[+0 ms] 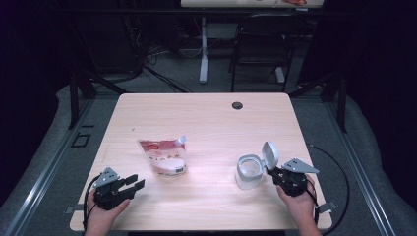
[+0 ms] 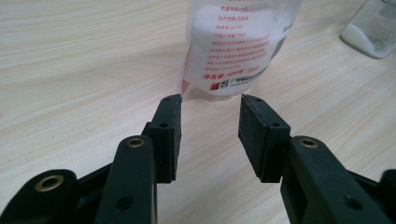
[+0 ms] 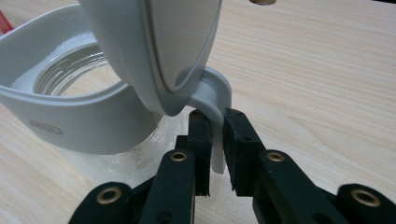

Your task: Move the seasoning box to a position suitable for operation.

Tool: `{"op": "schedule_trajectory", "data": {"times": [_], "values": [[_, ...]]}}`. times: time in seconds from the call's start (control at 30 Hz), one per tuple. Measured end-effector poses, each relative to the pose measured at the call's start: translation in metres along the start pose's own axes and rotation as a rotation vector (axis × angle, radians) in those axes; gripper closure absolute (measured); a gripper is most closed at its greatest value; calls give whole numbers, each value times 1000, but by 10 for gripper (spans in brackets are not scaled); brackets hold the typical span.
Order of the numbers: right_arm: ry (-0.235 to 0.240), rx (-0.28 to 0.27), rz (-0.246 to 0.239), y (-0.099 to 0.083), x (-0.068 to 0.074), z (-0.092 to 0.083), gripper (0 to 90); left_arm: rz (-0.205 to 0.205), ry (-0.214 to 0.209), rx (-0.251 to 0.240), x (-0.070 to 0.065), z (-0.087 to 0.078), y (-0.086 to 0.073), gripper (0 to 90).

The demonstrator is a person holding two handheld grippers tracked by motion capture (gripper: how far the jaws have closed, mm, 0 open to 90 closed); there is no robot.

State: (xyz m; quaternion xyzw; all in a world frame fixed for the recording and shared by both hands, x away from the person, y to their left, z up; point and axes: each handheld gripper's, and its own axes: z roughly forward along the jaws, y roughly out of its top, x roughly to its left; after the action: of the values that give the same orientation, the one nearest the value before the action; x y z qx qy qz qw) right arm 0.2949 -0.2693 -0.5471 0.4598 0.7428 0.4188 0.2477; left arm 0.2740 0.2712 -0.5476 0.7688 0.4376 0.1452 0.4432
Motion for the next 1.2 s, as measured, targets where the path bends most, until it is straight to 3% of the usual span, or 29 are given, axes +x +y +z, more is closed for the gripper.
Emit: {"op": "schedule_trajectory", "data": {"times": [0.37,0.6,0.73,0.9,0.97,1.1,1.2], "values": [[9,4,28,-1,0,-4,790,-1,-3,-2,0,-1,0,596],[-1,18,13,-2,3,-8,760,-3,-4,-2,0,-2,0,598],[8,26,36,-3,7,-17,715,5,-8,1,0,-2,0,598],[-10,48,15,-4,9,-26,691,-7,-9,0,-1,-3,1,592],[-16,43,27,-4,10,-31,684,4,-5,15,-1,-3,2,587],[-17,13,79,-8,11,-45,670,12,7,-3,-1,-3,6,565],[-14,-2,83,-7,12,-49,670,8,-5,0,0,-3,13,541]]}}
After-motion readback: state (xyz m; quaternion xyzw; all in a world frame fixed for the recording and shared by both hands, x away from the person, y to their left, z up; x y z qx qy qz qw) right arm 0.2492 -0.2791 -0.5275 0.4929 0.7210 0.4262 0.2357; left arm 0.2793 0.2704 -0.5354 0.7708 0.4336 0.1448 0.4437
